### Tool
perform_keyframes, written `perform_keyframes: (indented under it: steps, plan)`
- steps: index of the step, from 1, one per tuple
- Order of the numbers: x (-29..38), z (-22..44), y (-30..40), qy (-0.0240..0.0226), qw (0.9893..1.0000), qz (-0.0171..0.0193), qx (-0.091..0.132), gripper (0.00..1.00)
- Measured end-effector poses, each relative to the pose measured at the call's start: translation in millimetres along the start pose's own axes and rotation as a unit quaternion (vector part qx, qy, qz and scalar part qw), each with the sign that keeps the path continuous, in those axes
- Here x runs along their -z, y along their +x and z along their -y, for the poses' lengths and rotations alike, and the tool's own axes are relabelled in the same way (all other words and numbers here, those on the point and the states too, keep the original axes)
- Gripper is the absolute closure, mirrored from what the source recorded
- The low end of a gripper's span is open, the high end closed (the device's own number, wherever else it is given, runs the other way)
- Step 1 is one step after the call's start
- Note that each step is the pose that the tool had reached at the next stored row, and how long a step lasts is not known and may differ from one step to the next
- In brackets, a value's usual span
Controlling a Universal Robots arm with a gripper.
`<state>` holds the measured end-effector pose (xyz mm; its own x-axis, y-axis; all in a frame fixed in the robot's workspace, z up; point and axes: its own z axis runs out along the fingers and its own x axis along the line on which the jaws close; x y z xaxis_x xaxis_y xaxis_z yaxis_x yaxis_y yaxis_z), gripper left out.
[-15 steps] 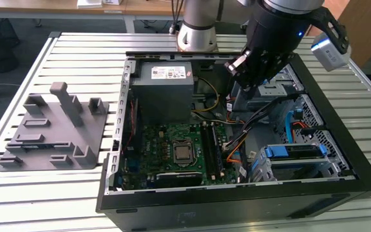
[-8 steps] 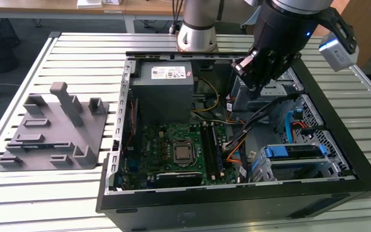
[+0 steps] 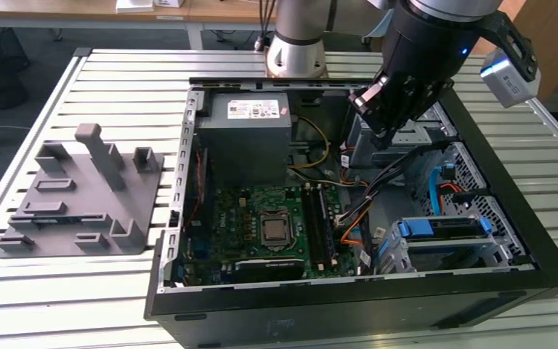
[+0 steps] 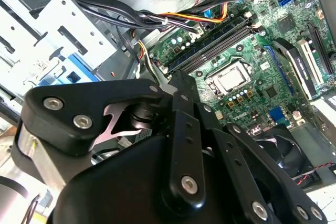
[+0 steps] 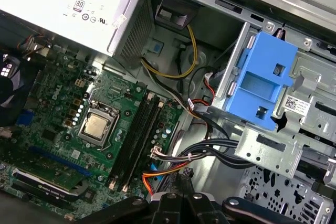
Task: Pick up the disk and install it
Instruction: 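Insert the first disk wire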
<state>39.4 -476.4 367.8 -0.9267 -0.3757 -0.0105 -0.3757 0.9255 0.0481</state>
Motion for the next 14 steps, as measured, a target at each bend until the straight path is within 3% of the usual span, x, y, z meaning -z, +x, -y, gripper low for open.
perform_keyframes:
  steps: [14]
  plan:
    - [0.0,1.2,0.5,0.0,1.0,0.0,0.0,0.89]
